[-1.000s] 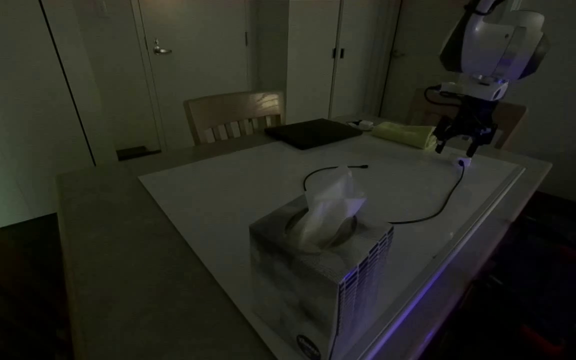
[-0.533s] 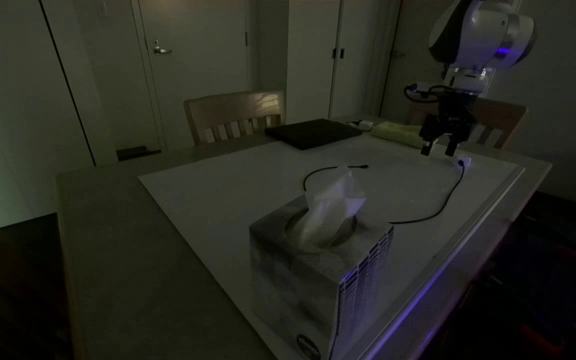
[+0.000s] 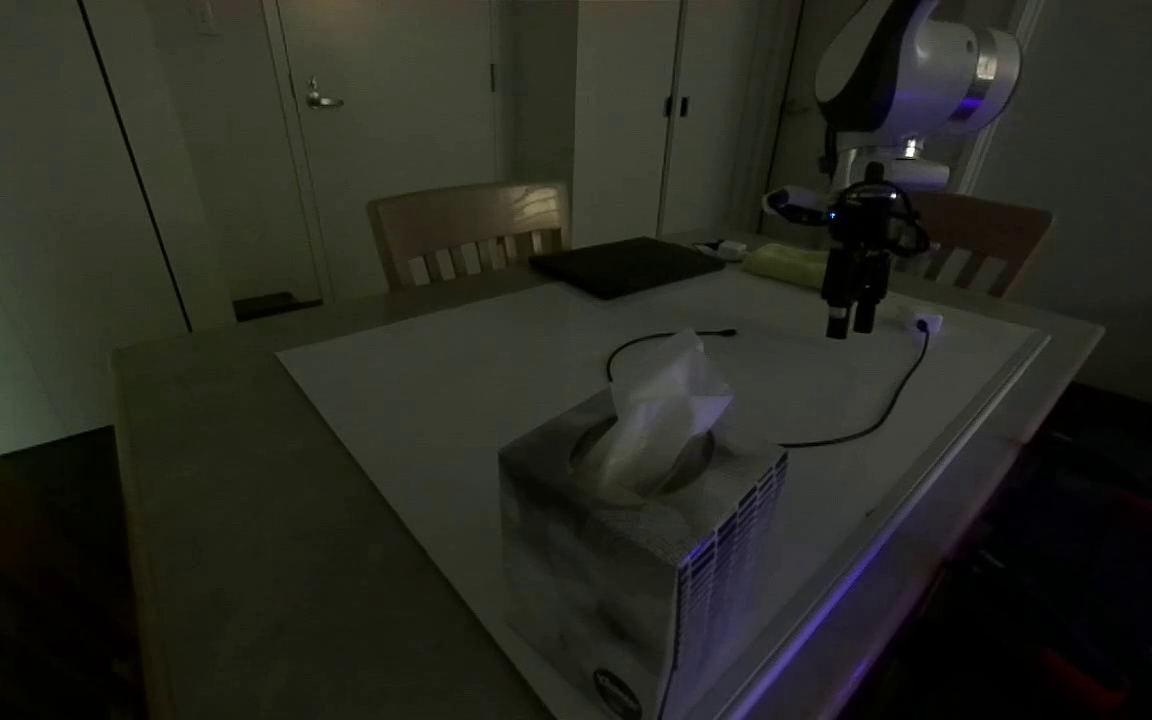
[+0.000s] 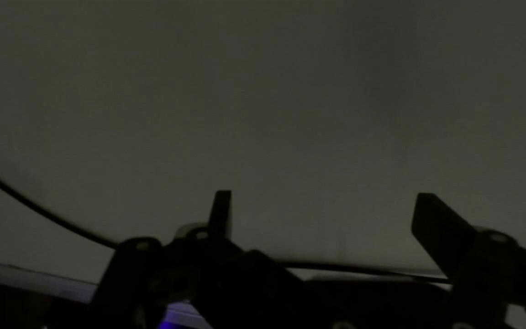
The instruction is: Straighten the cable
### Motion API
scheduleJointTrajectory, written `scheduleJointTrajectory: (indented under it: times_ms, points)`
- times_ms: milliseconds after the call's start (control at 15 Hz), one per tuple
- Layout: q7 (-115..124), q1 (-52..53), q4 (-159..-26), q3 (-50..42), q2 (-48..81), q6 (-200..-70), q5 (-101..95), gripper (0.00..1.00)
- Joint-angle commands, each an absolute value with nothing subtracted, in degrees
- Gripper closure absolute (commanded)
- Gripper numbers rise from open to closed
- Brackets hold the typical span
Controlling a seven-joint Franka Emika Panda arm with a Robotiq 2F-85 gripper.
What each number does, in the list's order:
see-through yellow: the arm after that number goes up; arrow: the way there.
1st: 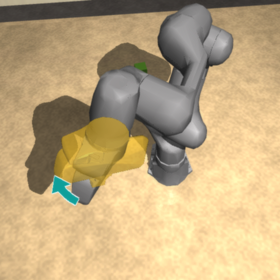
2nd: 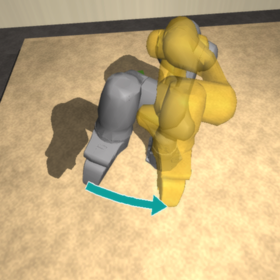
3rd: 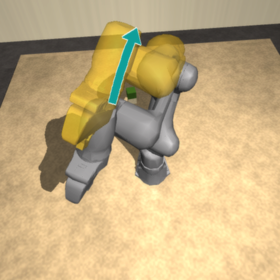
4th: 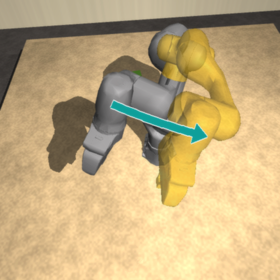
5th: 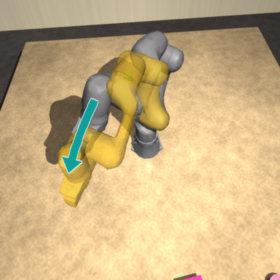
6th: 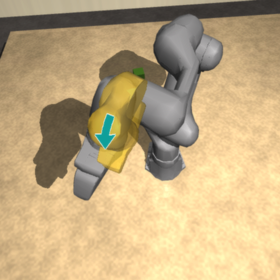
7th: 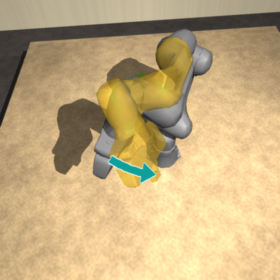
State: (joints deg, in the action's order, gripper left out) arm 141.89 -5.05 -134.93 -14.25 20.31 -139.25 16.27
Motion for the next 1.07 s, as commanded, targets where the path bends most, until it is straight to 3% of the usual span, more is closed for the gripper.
scheduleJointTrajectory:
  times_ms: [0,1000]
  points:
    - [140.9,-5.5,-134.5,-13.1,20.3,-138.0,15.1,0.00]
    - [126.8,-1.1,-142.4,-11.6,18.9,-146.1,2.1,0.00]
